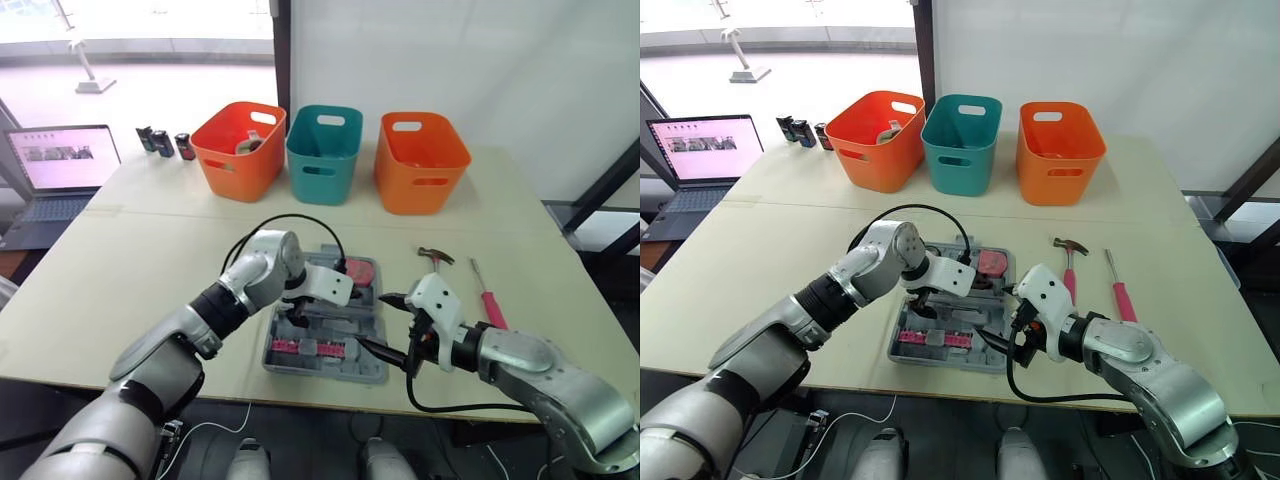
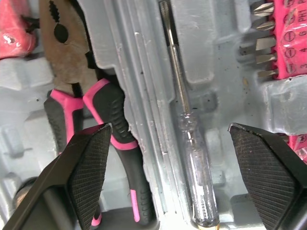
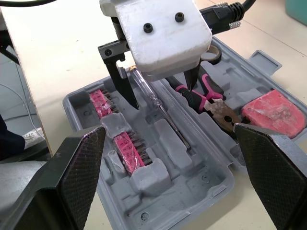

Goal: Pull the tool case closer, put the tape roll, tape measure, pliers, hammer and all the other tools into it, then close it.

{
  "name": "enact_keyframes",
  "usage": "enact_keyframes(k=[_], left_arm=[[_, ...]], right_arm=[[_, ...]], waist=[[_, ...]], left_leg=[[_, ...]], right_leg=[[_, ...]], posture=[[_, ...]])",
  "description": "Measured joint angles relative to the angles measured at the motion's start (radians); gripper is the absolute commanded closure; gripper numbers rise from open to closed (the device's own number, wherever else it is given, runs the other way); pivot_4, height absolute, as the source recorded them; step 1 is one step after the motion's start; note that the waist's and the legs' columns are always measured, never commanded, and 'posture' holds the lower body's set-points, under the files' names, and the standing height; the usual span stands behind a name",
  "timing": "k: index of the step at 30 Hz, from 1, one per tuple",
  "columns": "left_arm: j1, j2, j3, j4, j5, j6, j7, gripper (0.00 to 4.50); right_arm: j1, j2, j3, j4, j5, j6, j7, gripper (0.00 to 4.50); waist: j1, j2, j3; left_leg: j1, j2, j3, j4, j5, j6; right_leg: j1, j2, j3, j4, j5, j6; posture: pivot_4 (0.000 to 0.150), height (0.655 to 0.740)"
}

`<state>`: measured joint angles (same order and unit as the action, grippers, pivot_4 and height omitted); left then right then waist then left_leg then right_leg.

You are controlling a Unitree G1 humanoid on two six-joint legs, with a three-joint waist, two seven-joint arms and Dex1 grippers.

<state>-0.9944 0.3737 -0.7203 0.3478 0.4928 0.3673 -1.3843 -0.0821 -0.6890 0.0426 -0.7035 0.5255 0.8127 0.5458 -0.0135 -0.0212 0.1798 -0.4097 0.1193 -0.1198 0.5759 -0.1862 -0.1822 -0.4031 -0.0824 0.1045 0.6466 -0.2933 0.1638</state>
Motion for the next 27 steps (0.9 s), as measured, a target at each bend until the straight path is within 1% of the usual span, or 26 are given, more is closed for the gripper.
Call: enact_keyframes(k=[5,8,9,11,13,14,15,17,18,21,27], left_arm=[[-0.007,0.018,0.035,-0.017,-0.011,-0.007,0.015,0.28],[-0.01,0.033,0.096,-0.043,-0.075,0.029,-0.016,0.28],[-0.01,0.034,0.136,-0.057,-0.118,0.06,-0.035,0.52],[-0.01,0.037,0.191,-0.077,-0.184,0.088,-0.057,1.15],[-0.002,0.055,0.232,-0.079,-0.242,0.094,-0.072,2.18],[0.009,0.076,0.251,-0.075,-0.267,0.087,-0.076,2.83],[0.018,0.089,0.265,-0.072,-0.281,0.085,-0.078,3.21],[0.046,0.114,0.289,-0.063,-0.313,0.083,-0.076,4.3],[0.059,0.12,0.296,-0.054,-0.325,0.075,-0.073,4.41],[0.11,0.14,0.316,-0.028,-0.358,0.015,-0.057,4.41],[0.129,0.151,0.325,-0.014,-0.397,-0.021,-0.043,4.41]], right_arm=[[-0.003,0.0,0.0,0.0,0.0,0.0,0.001,0.0],[-0.005,0.0,0.0,0.0,0.0,0.0,0.001,0.0],[-0.005,0.0,0.0,0.0,0.0,0.0,0.0,0.0],[-0.004,0.0,0.0,0.0,0.0,0.0,0.0,0.0],[-0.003,0.001,0.0,0.0,0.0,0.0,-0.002,0.0],[0.001,0.001,0.0,0.0,0.0,0.0,-0.003,0.0],[0.003,0.001,0.0,0.0,0.0,0.0,-0.003,0.0],[0.005,0.001,0.0,0.0,0.0,0.0,-0.004,0.0],[0.004,0.001,0.0,0.0,0.0,0.0,-0.005,0.0],[0.004,0.002,0.0,0.0,0.0,0.0,-0.005,0.0],[0.004,0.002,0.0,0.0,0.0,0.0,-0.005,0.0]], waist=[[-0.001,0.0,0.0],[-0.001,0.0,0.0],[-0.001,0.0,0.0],[-0.001,0.0,0.0],[-0.001,0.0,0.0],[-0.005,0.0,0.0],[-0.007,0.0,0.0],[-0.006,0.001,0.0],[-0.004,0.001,0.0],[0.001,0.001,0.0],[0.0,0.0,0.0]], left_leg=[[0.0,0.0,0.0,0.0,0.0,0.0],[0.0,0.0,0.0,0.0,0.0,0.0],[0.0,0.0,0.0,0.0,0.0,0.0],[0.0,0.0,0.0,0.0,0.0,0.0],[0.0,0.0,0.0,0.0,0.0,0.0],[0.0,0.0,0.0,0.0,0.0,0.0],[0.001,0.0,0.0,0.0,0.0,0.0],[0.001,0.0,0.0,0.0,0.0,0.0],[0.0,0.0,0.0,0.0,0.0,0.0],[0.0,0.0,0.0,0.0,0.0,0.0],[0.0,0.0,0.0,0.0,0.0,0.0]], right_leg=[[0.0,0.0,0.0,0.0,0.0,0.0],[0.0,0.0,0.0,0.0,0.0,0.0],[0.0,0.0,0.0,0.0,0.0,0.0],[0.0,0.0,0.0,0.0,0.0,0.0],[0.0,0.0,0.0,0.0,0.0,0.0],[0.0,0.0,0.0,0.0,0.0,0.0],[0.0,0.0,0.0,0.0,0.0,0.0],[0.0,0.0,0.0,0.001,0.0,0.0],[0.0,0.0,0.0,0.001,0.0,0.0],[0.0,0.0,0.0,0.0,0.0,0.0],[0.0,0.0,0.0,0.0,0.0,0.0]], posture=[[0.15,0.74],[0.15,0.74],[0.15,0.74],[0.15,0.74],[0.15,0.74],[0.15,0.74],[0.15,0.74],[0.15,0.74],[0.15,0.74],[0.15,0.74],[0.15,0.74]])
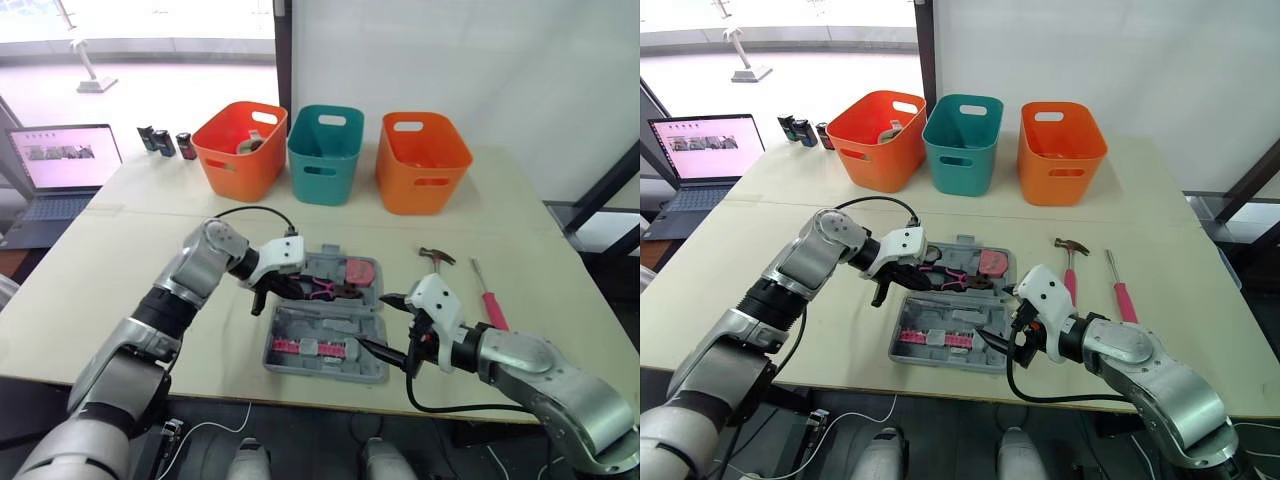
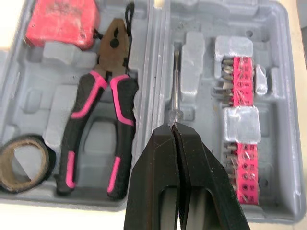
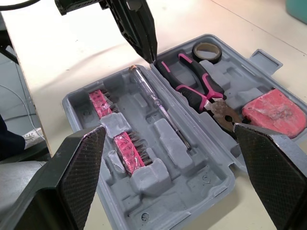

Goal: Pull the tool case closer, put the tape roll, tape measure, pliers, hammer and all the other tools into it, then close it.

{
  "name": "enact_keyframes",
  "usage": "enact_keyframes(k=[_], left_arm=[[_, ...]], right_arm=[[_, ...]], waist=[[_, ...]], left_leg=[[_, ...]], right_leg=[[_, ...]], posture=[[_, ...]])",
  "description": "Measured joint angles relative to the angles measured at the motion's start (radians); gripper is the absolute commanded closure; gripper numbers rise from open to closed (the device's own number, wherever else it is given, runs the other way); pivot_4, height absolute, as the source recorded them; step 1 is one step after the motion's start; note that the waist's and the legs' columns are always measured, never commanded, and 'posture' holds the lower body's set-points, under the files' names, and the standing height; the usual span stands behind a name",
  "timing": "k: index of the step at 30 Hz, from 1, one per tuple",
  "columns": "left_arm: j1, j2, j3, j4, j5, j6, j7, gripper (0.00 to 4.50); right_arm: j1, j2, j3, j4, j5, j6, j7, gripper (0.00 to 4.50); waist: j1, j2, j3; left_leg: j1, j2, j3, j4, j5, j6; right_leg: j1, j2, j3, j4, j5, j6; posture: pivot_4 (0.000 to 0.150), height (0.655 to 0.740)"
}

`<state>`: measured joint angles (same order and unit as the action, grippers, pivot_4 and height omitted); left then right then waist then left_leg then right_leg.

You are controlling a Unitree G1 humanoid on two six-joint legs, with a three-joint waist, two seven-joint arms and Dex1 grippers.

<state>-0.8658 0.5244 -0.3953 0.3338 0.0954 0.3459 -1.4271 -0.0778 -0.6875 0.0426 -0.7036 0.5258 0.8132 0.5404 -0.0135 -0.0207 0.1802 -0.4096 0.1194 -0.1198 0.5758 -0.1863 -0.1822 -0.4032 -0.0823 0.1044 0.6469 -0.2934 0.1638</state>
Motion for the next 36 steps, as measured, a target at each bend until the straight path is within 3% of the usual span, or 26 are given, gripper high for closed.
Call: enact_keyframes(k=[11,24,36], left_arm=[[0.056,0.016,-0.027,0.036,0.033,-0.099,0.047,4.41],[0.072,-0.097,-0.088,0.144,0.102,-0.216,0.182,4.41],[0.07,-0.108,-0.08,0.165,0.101,-0.236,0.192,4.41]], right_arm=[[0.002,0.0,0.0,-0.008,0.006,0.011,-0.002,0.0],[0.002,-0.001,-0.011,-0.022,0.009,0.017,-0.004,0.0],[0.001,-0.007,-0.018,-0.022,0.01,0.024,-0.004,0.0]], waist=[[0.001,0.0,0.0],[0.001,0.0,-0.001],[0.002,0.001,-0.001]], left_leg=[[0.0,0.0,0.0,0.0,0.0,0.0],[0.001,0.0,0.0,0.0,0.0,0.0],[0.003,0.0,0.0,0.0,0.0,0.0]], right_leg=[[0.0,0.0,0.0,0.0,0.0,0.0],[0.001,0.0,0.0,0.0,0.0,0.0],[0.004,0.0,0.0,-0.001,0.0,0.0]], posture=[[0.15,0.74],[0.15,0.74],[0.15,0.74]])
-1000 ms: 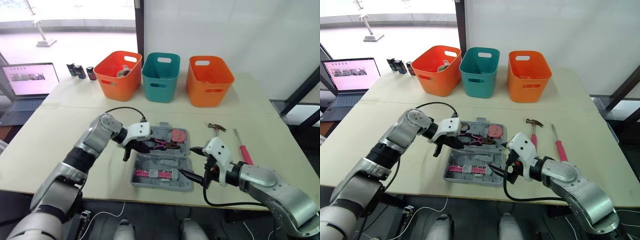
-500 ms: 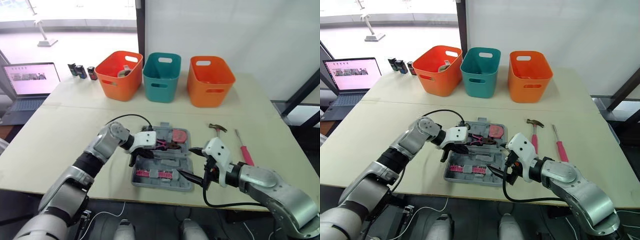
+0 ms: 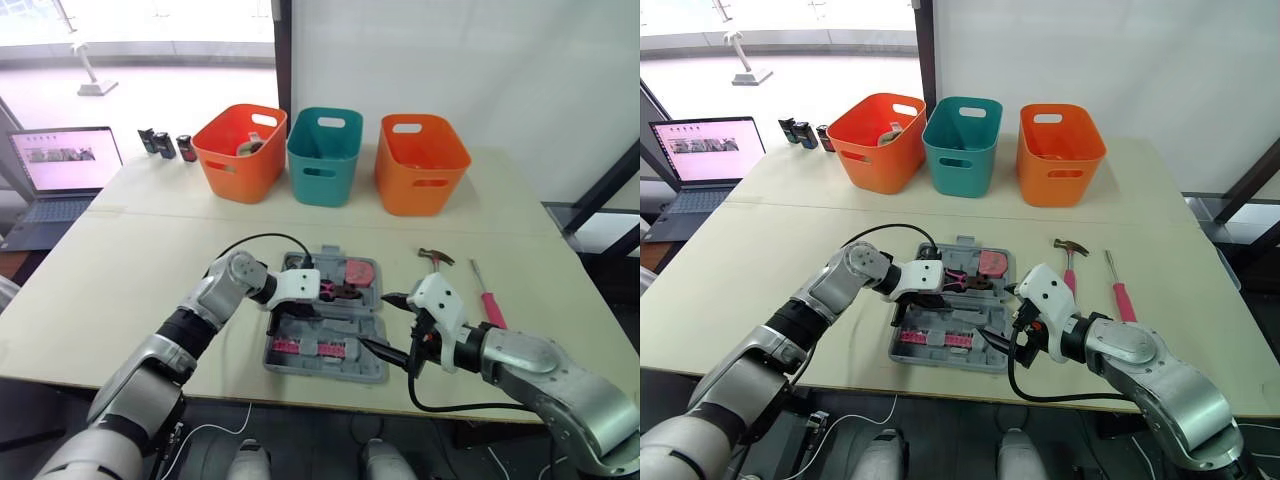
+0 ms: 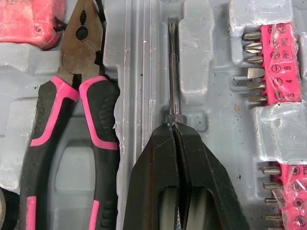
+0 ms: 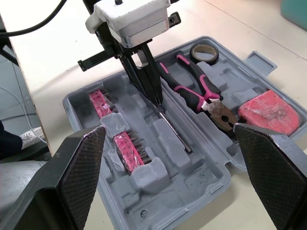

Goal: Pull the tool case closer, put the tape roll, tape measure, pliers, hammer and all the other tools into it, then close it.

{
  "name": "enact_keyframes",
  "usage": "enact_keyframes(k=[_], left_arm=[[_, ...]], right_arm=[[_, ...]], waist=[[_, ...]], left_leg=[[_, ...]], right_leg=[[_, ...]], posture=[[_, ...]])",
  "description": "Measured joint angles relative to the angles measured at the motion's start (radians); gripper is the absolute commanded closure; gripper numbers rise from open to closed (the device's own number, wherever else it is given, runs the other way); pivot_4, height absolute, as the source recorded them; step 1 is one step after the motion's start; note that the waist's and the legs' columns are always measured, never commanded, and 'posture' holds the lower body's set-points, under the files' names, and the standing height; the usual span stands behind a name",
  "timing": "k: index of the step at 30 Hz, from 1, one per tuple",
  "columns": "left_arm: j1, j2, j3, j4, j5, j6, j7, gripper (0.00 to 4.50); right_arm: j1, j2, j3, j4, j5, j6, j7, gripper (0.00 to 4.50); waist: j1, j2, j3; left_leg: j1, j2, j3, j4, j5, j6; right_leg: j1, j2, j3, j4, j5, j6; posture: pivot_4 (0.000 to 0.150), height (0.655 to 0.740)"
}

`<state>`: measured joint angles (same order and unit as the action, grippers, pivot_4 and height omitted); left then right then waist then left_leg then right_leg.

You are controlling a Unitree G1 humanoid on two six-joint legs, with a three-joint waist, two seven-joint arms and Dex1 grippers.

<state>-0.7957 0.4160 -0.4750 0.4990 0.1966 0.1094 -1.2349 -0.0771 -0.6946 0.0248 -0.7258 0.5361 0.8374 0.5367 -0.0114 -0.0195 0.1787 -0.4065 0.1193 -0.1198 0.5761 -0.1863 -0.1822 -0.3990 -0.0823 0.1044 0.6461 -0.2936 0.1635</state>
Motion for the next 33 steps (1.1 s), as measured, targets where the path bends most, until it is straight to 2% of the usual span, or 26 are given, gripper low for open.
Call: enact_keyframes(k=[4,8,12,14,19,22,29,33], left_arm=[[0.0,-0.023,0.033,0.008,-0.047,0.054,-0.009,4.41],[-0.055,-0.005,0.117,-0.034,-0.153,0.139,-0.059,4.41],[-0.145,0.095,0.247,-0.096,-0.285,0.259,-0.137,4.41],[-0.137,0.159,0.292,-0.11,-0.32,0.264,-0.168,4.41],[0.053,0.33,0.362,-0.112,-0.361,0.194,-0.229,4.41],[0.2,0.432,0.439,-0.104,-0.385,0.141,-0.242,3.56],[0.448,0.571,0.638,0.023,-0.422,-0.025,-0.196,0.02],[0.565,0.617,0.746,0.084,-0.432,-0.122,-0.16,0.02]], right_arm=[[0.0,0.0,0.0,0.0,0.0,0.0,0.0,0.0],[-0.002,0.0,0.0,0.0,0.0,0.0,0.001,0.0],[0.02,-0.004,-0.022,0.0,0.0,-0.004,0.007,0.0],[0.042,-0.023,-0.053,0.002,-0.001,-0.012,0.015,0.0],[0.145,-0.08,-0.207,0.044,-0.006,-0.064,0.069,0.0],[0.248,-0.112,-0.336,0.088,-0.012,-0.122,0.13,0.0],[0.492,-0.111,-0.632,0.35,-0.067,-0.353,0.311,0.0],[0.526,-0.111,-0.725,0.529,-0.085,-0.463,0.39,0.0]], waist=[[0.001,0.0,0.0],[-0.002,-0.001,0.002],[-0.01,0.0,0.002],[-0.01,0.001,0.002],[-0.007,0.0,0.003],[-0.003,0.0,0.004],[-0.004,0.0,0.004],[-0.013,0.0,0.004]], left_leg=[[-0.002,0.0,0.0,0.0,0.0,0.0],[-0.003,0.0,0.0,0.0,0.0,0.0],[-0.003,0.0,0.0,-0.001,0.0,0.0],[-0.002,0.0,0.0,-0.001,0.0,0.0],[-0.003,0.0,0.0,-0.001,0.0,0.0],[-0.003,0.0,0.0,-0.002,0.0,0.0],[-0.003,0.0,0.001,-0.001,0.0,0.0],[-0.002,0.0,0.001,-0.002,-0.001,0.0]], right_leg=[[-0.001,0.0,0.0,-0.001,0.0,0.0],[-0.003,0.0,0.0,0.0,0.0,0.0],[-0.003,0.0,0.0,0.0,0.0,0.001],[-0.003,0.0,0.0,0.0,0.0,0.001],[-0.003,0.0,0.0,0.0,0.0,0.0],[-0.003,0.0,0.0,0.0,0.0,0.0],[-0.004,0.0,0.0,-0.001,-0.003,-0.004],[-0.004,0.0,0.001,0.0,-0.003,-0.004]], posture=[[0.15,0.74],[0.15,0.74],[0.15,0.74],[0.15,0.74],[0.15,0.74],[0.15,0.74],[0.15,0.74],[0.15,0.74]])
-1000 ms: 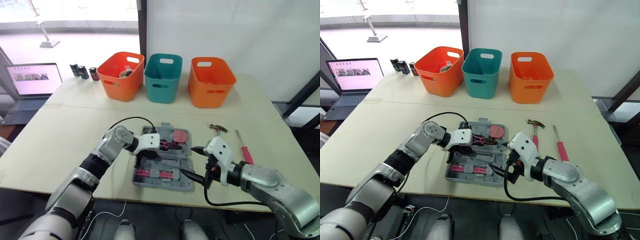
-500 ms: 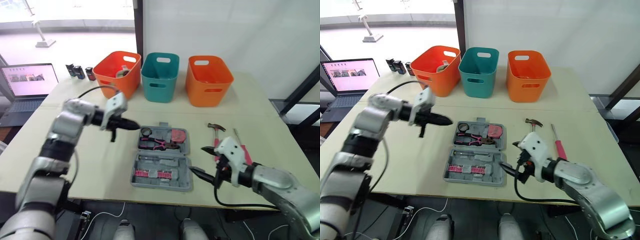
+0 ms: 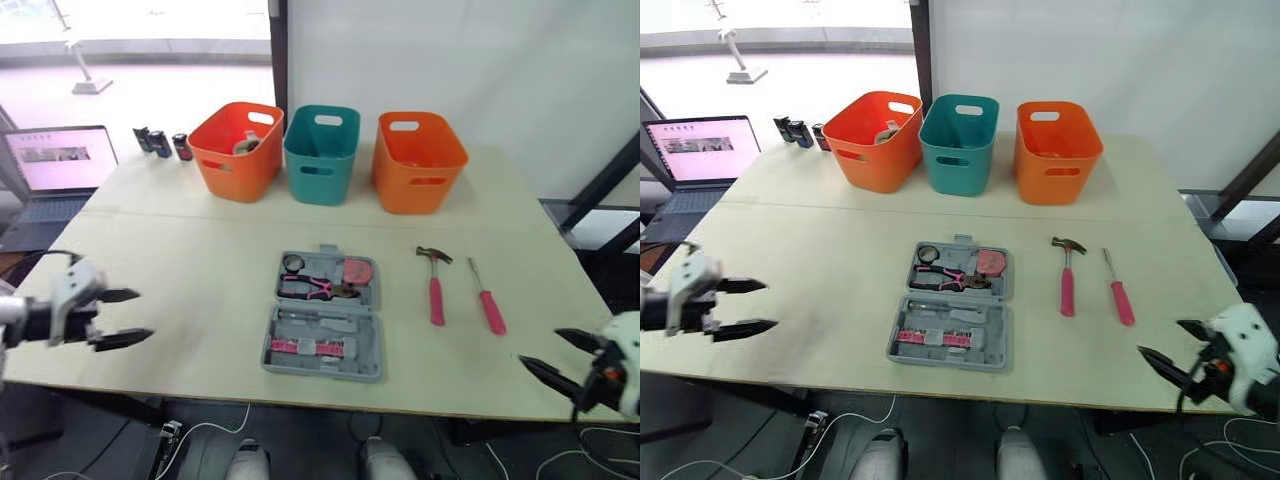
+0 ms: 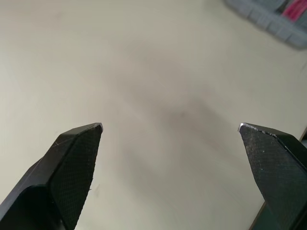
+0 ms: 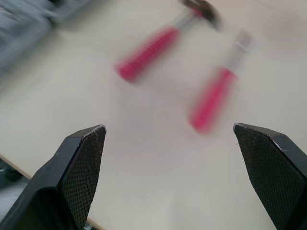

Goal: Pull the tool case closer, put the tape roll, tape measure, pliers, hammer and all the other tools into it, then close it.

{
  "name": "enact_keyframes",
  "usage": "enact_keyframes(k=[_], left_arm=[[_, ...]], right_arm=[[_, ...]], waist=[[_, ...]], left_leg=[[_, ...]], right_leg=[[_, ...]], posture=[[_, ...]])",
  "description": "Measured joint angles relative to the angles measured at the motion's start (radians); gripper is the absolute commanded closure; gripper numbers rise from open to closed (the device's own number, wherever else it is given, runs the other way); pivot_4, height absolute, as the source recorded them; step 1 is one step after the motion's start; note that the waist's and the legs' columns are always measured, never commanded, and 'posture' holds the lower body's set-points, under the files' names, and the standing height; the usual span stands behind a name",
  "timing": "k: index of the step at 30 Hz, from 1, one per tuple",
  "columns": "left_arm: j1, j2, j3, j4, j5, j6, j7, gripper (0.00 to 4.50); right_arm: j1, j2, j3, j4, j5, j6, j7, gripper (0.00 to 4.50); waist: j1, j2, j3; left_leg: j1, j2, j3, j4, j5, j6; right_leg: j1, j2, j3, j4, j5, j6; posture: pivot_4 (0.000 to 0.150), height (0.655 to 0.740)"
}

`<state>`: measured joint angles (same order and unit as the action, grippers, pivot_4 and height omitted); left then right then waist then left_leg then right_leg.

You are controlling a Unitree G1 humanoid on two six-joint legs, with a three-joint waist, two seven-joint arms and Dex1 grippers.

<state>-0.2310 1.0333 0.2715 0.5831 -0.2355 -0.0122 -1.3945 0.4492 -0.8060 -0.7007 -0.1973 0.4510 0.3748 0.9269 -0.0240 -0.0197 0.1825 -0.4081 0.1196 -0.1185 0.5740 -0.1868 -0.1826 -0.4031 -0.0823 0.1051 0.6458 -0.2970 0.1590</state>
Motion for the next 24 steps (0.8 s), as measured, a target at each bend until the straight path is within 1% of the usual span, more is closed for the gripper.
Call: enact_keyframes(k=[4,9,14,17,19,22,24], left_arm=[[0.086,0.001,0.073,-0.009,-0.031,-0.015,0.045,0.02],[0.224,-0.039,0.118,-0.191,-0.069,0.037,0.107,0.02],[0.278,-0.083,0.118,-0.392,-0.097,0.151,0.201,0.02],[0.273,-0.103,0.107,-0.501,-0.121,0.23,0.251,0.02],[0.251,-0.126,0.092,-0.579,-0.143,0.307,0.295,0.02],[0.222,-0.178,0.052,-0.713,-0.194,0.434,0.363,0.02],[0.209,-0.218,0.027,-0.778,-0.21,0.476,0.412,0.02]], right_arm=[[-0.015,0.0,0.001,0.097,-0.018,-0.073,0.04,0.0],[-0.052,-0.001,0.031,0.177,-0.038,-0.121,0.061,0.0],[-0.054,-0.001,0.045,0.177,-0.044,-0.12,0.073,0.0],[-0.026,0.006,0.055,0.091,-0.024,-0.067,0.059,0.0],[0.006,0.041,0.06,-0.056,0.023,0.014,0.018,0.0],[0.007,0.089,0.098,-0.269,0.094,0.156,-0.093,0.0],[-0.035,0.112,0.121,-0.347,0.125,0.239,-0.181,0.0]], waist=[[-0.009,0.0,0.0],[-0.014,0.001,0.0],[-0.016,0.001,0.0],[-0.017,0.001,0.0],[-0.016,0.001,0.0],[-0.018,0.001,0.0],[-0.021,0.0,0.0]], left_leg=[[0.0,0.0,0.0,0.0,0.0,0.0],[0.0,0.0,0.0,-0.001,0.0,0.0],[0.0,0.0,0.0,0.0,0.0,0.0],[0.0,0.0,0.0,-0.001,0.0,0.0],[0.0,0.0,0.0,-0.001,0.0,0.0],[-0.001,0.0,0.0,0.001,0.0,-0.001],[0.0,0.0,0.001,0.001,0.0,0.0]], right_leg=[[0.0,0.0,0.0,0.0,0.0,0.0],[0.0,0.0,0.0,0.0,0.0,0.0],[0.0,0.0,0.001,0.0,0.0,0.0],[0.0,0.0,0.001,0.0,0.0,0.0],[-0.001,0.0,0.001,0.0,0.0,0.0],[0.0,0.0,0.001,0.0,0.0,0.0],[0.0,0.0,0.001,0.0,0.0,-0.001]], posture=[[0.15,0.74],[0.15,0.74],[0.15,0.74],[0.15,0.74],[0.15,0.74],[0.15,0.74],[0.15,0.74]])
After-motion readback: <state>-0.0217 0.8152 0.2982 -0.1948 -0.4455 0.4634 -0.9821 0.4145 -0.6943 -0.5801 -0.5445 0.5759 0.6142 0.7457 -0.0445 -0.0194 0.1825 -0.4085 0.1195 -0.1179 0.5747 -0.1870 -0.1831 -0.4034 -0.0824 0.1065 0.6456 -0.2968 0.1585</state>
